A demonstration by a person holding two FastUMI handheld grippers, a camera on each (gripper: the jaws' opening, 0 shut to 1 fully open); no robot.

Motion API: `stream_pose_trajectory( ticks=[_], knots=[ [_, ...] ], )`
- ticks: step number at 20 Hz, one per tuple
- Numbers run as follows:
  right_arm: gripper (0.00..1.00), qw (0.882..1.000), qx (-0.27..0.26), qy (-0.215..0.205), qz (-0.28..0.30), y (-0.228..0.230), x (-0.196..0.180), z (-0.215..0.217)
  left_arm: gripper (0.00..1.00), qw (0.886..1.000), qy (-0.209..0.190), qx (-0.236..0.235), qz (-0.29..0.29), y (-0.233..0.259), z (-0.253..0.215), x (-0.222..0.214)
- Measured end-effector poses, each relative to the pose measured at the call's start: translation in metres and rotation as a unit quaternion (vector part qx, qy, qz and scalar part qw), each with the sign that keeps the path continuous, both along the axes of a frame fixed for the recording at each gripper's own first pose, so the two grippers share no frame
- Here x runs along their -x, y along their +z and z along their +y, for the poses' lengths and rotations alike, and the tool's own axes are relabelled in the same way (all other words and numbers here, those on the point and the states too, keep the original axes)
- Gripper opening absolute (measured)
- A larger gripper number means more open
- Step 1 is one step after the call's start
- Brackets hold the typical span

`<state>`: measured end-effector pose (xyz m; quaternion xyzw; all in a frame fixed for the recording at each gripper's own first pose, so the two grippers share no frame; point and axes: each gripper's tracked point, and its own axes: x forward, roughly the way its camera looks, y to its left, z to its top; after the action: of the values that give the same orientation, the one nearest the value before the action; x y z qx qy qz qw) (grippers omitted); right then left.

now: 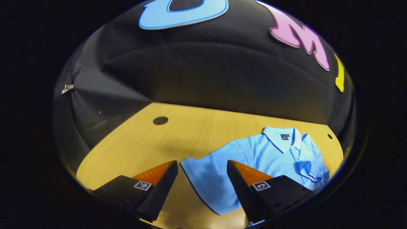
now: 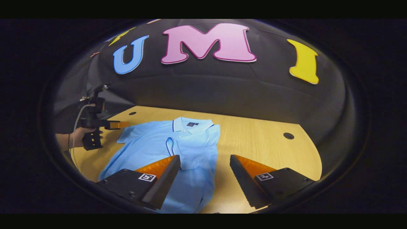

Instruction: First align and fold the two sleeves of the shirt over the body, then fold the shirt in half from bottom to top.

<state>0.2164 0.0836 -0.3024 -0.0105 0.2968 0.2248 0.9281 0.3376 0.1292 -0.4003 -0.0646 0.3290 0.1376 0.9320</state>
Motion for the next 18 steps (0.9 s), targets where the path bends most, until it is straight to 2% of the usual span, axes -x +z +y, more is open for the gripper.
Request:
stream_pose_trajectory(
  ticks=[2, 4, 6, 7, 8, 11, 12, 13, 15, 18],
  knots=[
    [0.97, 1.000, 0.002, -0.018, 0.005, -0.006, 0.001, -0.016, 0.99, 1.000, 0.002, -0.008, 0.025, -0.021, 0.007, -0.004],
    [0.98, 0.999, -0.002, -0.035, 0.011, -0.009, 0.001, -0.032, 1.00, 0.999, -0.019, -0.024, 0.022, -0.021, 0.008, -0.011],
    [0.98, 0.999, -0.009, -0.050, 0.019, -0.015, 0.003, -0.042, 0.96, 0.999, -0.032, -0.019, 0.029, -0.022, 0.001, -0.014],
    [0.97, 0.998, -0.009, -0.057, 0.023, -0.021, 0.003, -0.047, 0.86, 0.999, -0.042, -0.015, 0.027, -0.023, -0.002, -0.018],
    [0.97, 0.998, -0.007, -0.062, 0.026, -0.026, 0.003, -0.052, 0.82, 0.998, -0.049, -0.014, 0.027, -0.022, -0.009, -0.019],
    [0.98, 0.996, -0.011, -0.075, 0.039, -0.039, 0.010, -0.060, 0.18, 0.998, -0.050, -0.014, 0.021, -0.022, -0.017, -0.023],
    [0.99, 0.996, -0.016, -0.077, 0.045, -0.042, 0.011, -0.059, 0.16, 0.998, -0.050, -0.016, 0.021, -0.021, -0.017, -0.023],
    [0.99, 0.996, -0.020, -0.078, 0.050, -0.044, 0.014, -0.060, 0.08, 0.999, -0.050, -0.008, 0.018, -0.021, -0.021, -0.024],
    [0.98, 0.995, -0.022, -0.077, 0.051, -0.045, 0.017, -0.063, 0.06, 0.999, -0.045, 0.005, 0.020, -0.019, -0.026, -0.023],
    [0.98, 0.996, -0.022, -0.077, 0.046, -0.045, 0.018, -0.067, 0.06, 0.998, -0.046, -0.026, 0.030, -0.012, -0.025, -0.022]
  ],
)
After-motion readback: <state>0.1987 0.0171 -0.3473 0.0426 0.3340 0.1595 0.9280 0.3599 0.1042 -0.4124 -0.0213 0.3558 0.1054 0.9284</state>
